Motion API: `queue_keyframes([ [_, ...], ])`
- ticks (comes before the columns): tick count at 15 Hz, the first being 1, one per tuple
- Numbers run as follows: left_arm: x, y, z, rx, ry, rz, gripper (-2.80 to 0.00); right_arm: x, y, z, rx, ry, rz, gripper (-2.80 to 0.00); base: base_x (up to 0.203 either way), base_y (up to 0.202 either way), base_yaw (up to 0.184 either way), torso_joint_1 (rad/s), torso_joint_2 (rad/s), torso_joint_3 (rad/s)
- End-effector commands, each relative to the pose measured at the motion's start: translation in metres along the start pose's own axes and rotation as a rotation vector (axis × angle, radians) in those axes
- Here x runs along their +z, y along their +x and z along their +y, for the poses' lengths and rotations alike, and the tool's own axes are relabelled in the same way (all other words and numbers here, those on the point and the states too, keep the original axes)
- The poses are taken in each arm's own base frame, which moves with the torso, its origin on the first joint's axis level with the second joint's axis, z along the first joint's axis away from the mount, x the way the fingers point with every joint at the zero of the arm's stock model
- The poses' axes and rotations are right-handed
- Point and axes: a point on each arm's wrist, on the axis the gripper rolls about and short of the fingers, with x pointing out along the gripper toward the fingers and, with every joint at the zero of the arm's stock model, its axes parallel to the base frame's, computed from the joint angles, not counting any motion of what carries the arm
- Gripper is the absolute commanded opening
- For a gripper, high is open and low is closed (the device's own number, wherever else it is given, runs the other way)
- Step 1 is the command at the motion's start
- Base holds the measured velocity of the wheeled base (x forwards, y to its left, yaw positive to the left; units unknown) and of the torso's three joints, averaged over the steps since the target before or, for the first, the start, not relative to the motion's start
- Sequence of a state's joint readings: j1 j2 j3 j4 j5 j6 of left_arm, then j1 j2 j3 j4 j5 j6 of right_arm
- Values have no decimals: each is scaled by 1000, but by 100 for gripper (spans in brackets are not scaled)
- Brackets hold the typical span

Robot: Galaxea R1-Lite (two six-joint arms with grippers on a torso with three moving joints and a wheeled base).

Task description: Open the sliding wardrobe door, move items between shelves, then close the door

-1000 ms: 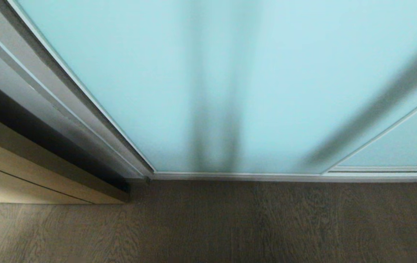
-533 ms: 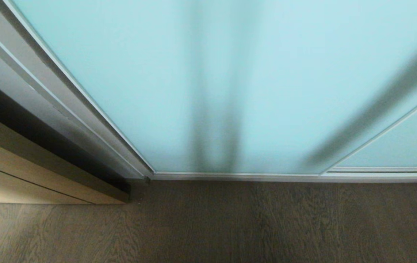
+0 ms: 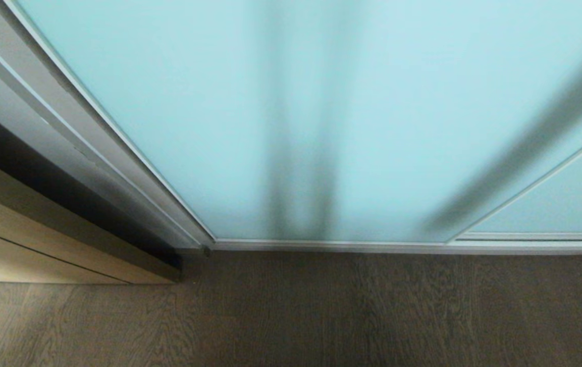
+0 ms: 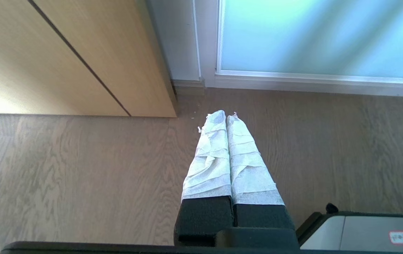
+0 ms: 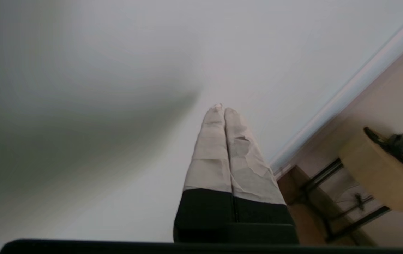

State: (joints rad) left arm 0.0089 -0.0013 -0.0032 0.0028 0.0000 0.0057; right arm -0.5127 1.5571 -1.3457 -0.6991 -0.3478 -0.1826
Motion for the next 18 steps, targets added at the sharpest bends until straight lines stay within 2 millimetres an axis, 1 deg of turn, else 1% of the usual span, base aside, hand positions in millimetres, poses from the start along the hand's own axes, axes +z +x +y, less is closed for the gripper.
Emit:
queue_keyframes([
  [1,0,0,0,0,0,0,-280,13,-5,-15,-46,-2,-35,-280,0,0,0,0,0,0],
  [2,0,0,0,0,0,0,-280,18,-8,-20,-61,-4,-47,-280,0,0,0,0,0,0],
  [4,0,0,0,0,0,1,-280,37,-21,-35,-90,-3,-90,-280,0,0,0,0,0,0],
  [5,0,0,0,0,0,0,-280,46,-30,-41,-98,0,-110,-280,0,0,0,0,0,0],
  [7,0,0,0,0,0,0,-280,57,-51,-54,-125,-7,-130,-280,0,0,0,0,0,0],
  [10,0,0,0,0,0,0,-280,86,-95,-71,-149,-3,-183,-280,0,0,0,0,0,0],
  [11,0,0,0,0,0,0,-280,94,-113,-76,-141,-7,-174,-280,0,0,0,0,0,0],
  [12,0,0,0,0,0,2,-280,97,-131,-80,-110,-20,-131,-280,0,0,0,0,0,0],
  [14,0,0,0,0,0,0,-280,93,-163,-84,-5,-49,-3,-280,0,0,0,0,0,0],
  [16,0,0,0,0,0,2,-280,78,-188,-86,107,-55,105,-280,0,0,0,0,0,0],
  [17,0,0,0,0,0,1,-280,74,-191,-85,135,-49,119,-280,0,0,0,0,0,0],
  [18,0,0,0,0,0,1,-280,73,-190,-83,171,-33,109,-280,0,0,0,0,0,0],
])
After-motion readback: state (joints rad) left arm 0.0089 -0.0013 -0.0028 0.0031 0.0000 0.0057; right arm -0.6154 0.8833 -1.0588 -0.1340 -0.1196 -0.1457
